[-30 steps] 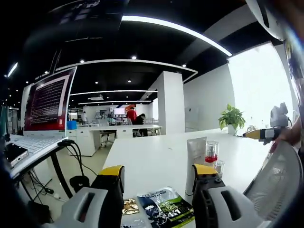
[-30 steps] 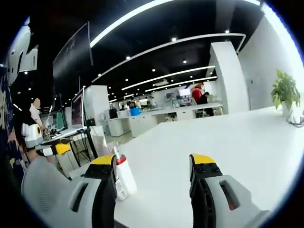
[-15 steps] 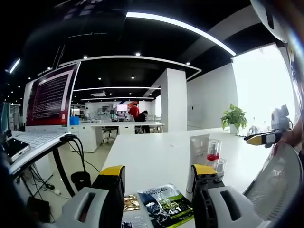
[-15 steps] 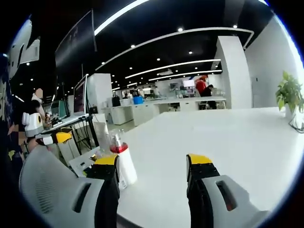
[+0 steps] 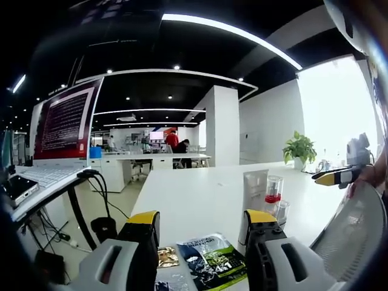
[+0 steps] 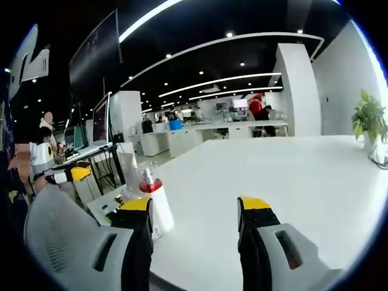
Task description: Arrange the skincare products in the storage area until every visible bottle or jar stands upright without overlapping.
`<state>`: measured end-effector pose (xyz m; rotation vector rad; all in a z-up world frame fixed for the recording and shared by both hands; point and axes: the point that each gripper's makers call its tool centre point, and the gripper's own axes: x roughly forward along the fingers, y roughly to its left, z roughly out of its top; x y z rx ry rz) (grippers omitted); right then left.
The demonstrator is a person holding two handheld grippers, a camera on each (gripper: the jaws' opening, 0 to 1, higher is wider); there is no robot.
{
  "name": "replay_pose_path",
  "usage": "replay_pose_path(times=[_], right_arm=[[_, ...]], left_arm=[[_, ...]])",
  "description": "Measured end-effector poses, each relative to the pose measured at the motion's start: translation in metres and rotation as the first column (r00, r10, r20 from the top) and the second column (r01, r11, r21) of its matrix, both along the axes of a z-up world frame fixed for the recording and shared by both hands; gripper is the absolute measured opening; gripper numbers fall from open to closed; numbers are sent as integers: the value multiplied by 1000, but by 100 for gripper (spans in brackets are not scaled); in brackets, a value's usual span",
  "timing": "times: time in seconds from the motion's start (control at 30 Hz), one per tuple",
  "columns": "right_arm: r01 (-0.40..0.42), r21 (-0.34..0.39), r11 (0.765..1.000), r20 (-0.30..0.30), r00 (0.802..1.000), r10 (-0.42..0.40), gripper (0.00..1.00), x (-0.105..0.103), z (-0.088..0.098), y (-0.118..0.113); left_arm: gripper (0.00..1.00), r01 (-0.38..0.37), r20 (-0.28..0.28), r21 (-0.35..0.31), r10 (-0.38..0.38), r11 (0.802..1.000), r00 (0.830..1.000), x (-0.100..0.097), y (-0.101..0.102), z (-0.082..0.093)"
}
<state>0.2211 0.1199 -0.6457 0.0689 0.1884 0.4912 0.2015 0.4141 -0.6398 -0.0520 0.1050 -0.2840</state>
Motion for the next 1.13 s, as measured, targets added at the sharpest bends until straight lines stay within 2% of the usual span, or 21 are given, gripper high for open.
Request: replay_pose_path(times=[0.2,0.37,0.47,0.63,0.67,0.77,0.87,0.97,1.03,1.13], right_arm=[[2,19,1000,9,1000,-2,49,0,2,-1],[27,31,999,38,999,-28,47,0,8,-6],[-1,29,1000,79,997,-1,46,-2,15,-1],[-32,67,997,63,998,28,46,-3,15,3],[-40,63,997,66,997,36,46,-4,16,4],[-86,-9,996,112,990,86,46,-9,17,12],[-67,-29,997,109,992,70,46,-8,14,9],[-55,-35,998,121,991,59,45,-6,15,6],[-52,-75,996,144,988,63,44,-6,15,6],[-65,-85,994,110,991,74,43,-4,9,7]], left_arm=[[59,4,3,5,-4,1000,1000,1,0,0],[62,16,-15,26,-16,1000,1000,2,1,-6],[65,10,-3,29,-10,1000,1000,3,3,-5],[67,4,0,42,-4,999,1000,3,5,-5],[67,5,13,34,-5,999,1000,3,5,-3],[67,-10,23,28,9,1000,1000,3,7,-2],[68,8,-17,51,-8,999,1000,4,5,-8],[68,-5,-2,51,5,999,1000,4,7,-6],[68,-11,2,42,11,999,1000,4,9,-6],[68,-7,2,45,7,999,1000,4,8,-6]])
